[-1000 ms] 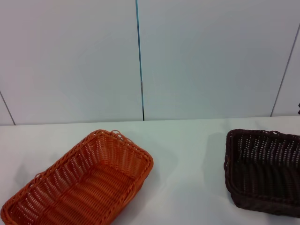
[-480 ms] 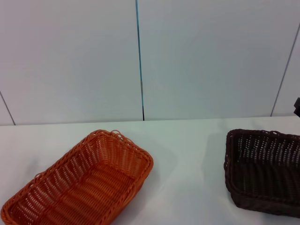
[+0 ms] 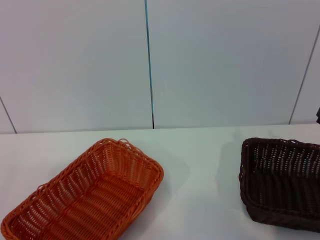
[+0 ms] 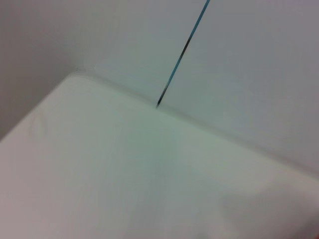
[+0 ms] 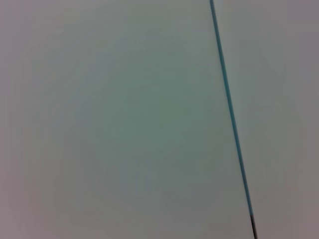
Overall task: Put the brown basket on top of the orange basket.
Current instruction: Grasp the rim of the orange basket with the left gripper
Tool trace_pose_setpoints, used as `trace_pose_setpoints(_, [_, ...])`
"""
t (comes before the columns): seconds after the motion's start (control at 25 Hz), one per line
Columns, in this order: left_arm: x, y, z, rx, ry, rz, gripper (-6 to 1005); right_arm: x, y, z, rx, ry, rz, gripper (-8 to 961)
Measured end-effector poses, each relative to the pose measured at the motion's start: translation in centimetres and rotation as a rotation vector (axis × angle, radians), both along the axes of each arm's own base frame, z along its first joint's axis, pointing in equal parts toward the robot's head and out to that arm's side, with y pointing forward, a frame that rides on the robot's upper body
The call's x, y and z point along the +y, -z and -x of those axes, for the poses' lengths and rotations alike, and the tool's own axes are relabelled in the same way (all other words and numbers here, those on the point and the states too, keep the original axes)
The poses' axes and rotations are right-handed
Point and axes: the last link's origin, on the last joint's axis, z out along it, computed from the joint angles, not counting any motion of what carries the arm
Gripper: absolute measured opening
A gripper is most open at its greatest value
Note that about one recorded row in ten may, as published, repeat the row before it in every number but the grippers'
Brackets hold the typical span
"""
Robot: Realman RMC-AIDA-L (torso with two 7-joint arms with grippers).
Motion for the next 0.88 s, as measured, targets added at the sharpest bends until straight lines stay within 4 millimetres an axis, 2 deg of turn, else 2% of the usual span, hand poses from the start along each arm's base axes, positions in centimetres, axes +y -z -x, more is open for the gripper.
trace_pose_setpoints(0.16, [0.0, 0.0, -0.2, 0.014, -0.077, 0.150, 893, -0.3, -0.1, 0.3, 0.000, 0.004, 0.005, 916])
trace_pose_setpoints(0.32, [0.6, 1.0, -0.9, 0.010, -0.081, 0.251, 874, -0.5, -0.2, 0.3, -0.002, 0.006, 0.006, 916])
trace_pose_setpoints(0.6, [0.8, 3.3, -0.7, -0.067, -0.111, 0.356, 696, -0.5, -0.7, 0.4, -0.014, 0.004, 0.006, 917])
trace_pose_setpoints(0.88, [0.4, 4.6, -0.8, -0.139, -0.143, 0.409, 812, -0.1, -1.1, 0.4, -0.029, -0.006, 0.001, 917])
